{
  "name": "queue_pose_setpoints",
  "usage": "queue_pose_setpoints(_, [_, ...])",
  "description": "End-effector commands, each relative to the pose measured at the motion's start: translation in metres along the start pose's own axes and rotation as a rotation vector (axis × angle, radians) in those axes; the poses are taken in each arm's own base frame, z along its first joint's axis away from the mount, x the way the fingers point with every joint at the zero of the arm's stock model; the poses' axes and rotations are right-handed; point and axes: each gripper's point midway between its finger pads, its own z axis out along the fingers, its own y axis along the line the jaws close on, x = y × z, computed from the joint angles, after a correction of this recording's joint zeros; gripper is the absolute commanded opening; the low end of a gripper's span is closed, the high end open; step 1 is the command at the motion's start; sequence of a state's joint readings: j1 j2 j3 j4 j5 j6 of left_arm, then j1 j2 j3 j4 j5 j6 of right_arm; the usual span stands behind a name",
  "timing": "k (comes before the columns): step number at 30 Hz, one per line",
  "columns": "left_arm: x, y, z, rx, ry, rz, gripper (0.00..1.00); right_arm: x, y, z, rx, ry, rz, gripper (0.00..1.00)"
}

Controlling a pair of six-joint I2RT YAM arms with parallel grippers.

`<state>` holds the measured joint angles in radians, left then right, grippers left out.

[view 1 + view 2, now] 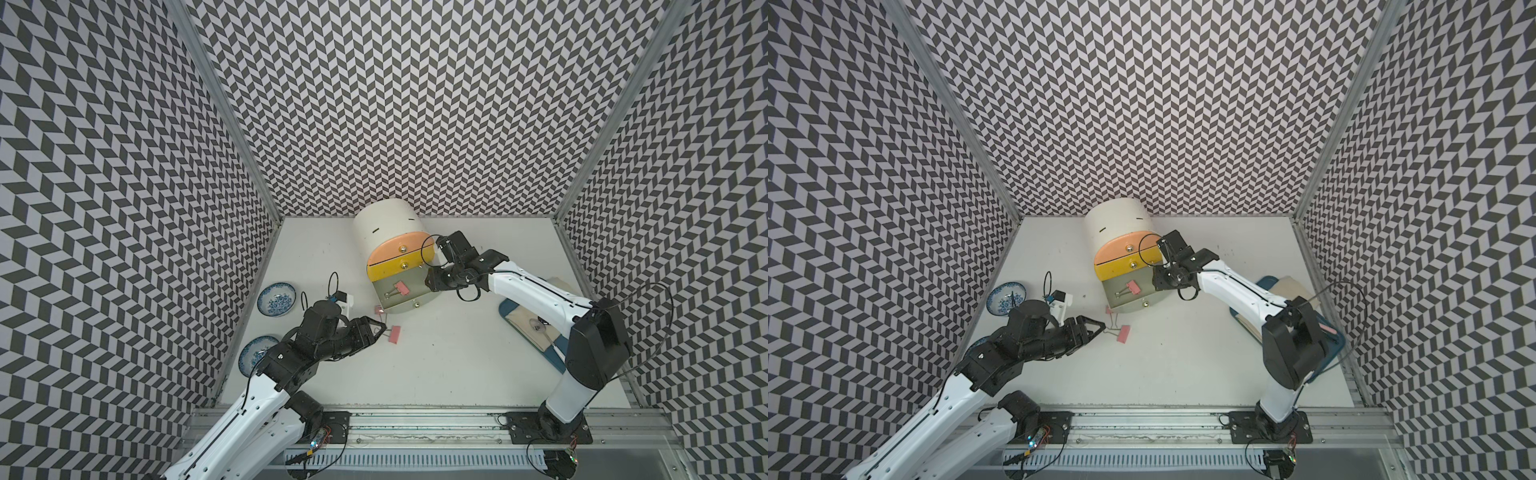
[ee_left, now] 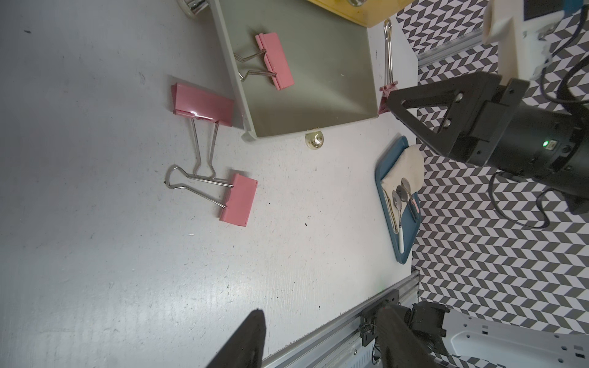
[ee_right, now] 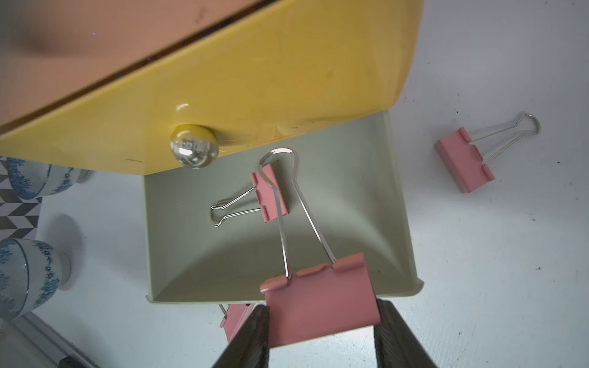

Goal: Put the binder clips in the drawer according to color
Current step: Place the binder clip in the drawer, then move the binder clip to the center of the board.

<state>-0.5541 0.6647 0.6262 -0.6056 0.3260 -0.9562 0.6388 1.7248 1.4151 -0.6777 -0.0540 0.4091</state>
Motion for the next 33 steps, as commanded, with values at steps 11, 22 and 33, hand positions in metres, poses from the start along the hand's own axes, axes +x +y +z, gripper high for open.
queue_pose_setpoints(11, [0.000, 0.003, -0.002, -0.012, -0.010, 0.002, 0.60, -0.018, 0.006, -0.008, -0.003, -0.069, -0.013, 0.65])
queue_pose_setpoints(22, [-0.001, 0.020, 0.008, -0.088, -0.006, 0.034, 0.58, -0.025, 0.013, -0.044, -0.041, -0.134, -0.017, 0.62])
queue_pose_setpoints(33, [0.004, 0.031, 0.036, -0.131, 0.010, 0.098, 0.54, 0.006, 0.011, -0.085, -0.124, -0.159, 0.003, 0.58])
